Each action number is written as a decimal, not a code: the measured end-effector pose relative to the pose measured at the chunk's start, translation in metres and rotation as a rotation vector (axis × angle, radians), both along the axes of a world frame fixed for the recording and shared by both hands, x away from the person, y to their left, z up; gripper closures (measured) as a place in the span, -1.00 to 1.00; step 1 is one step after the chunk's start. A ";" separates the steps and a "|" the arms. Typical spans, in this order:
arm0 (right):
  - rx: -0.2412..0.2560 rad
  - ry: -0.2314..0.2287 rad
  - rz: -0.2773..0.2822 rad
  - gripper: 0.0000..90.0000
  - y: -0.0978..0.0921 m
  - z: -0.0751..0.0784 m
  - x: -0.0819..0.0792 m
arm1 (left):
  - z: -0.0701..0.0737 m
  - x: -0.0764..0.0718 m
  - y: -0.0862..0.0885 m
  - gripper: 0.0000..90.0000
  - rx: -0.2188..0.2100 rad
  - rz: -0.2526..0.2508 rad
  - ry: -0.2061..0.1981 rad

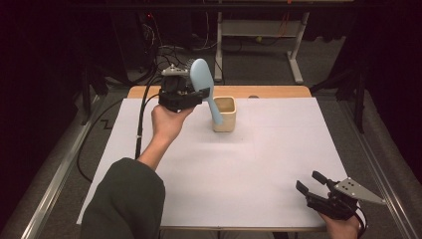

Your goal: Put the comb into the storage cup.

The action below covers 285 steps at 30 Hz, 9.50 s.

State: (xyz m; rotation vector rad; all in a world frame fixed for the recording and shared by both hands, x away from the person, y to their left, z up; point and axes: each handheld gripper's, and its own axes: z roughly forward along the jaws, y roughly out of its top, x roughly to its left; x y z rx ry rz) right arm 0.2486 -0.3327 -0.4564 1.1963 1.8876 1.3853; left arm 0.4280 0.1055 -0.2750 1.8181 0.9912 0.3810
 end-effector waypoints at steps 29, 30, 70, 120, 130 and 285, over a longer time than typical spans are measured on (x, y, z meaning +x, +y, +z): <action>0.012 0.001 0.003 -0.35 -0.002 0.000 0.000 | 0.009 0.034 -0.015 0.20 -0.012 0.076 -0.011; 0.012 -0.001 0.004 -0.35 -0.002 0.000 0.000 | 0.008 0.035 -0.015 0.20 -0.010 0.079 -0.010; 0.018 -0.006 0.005 -0.35 -0.002 0.000 0.000 | -0.025 0.057 -0.040 0.18 0.022 0.092 0.037; 0.022 -0.006 0.012 -0.36 -0.003 0.000 0.000 | -0.063 0.061 -0.051 0.17 0.040 0.091 0.099; 0.023 -0.002 0.013 -0.36 -0.002 0.000 0.000 | -0.068 0.062 -0.055 0.17 0.049 0.092 0.110; -0.004 0.040 0.007 -0.48 0.002 -0.002 0.002 | -0.061 0.015 0.031 -0.18 0.139 0.103 0.020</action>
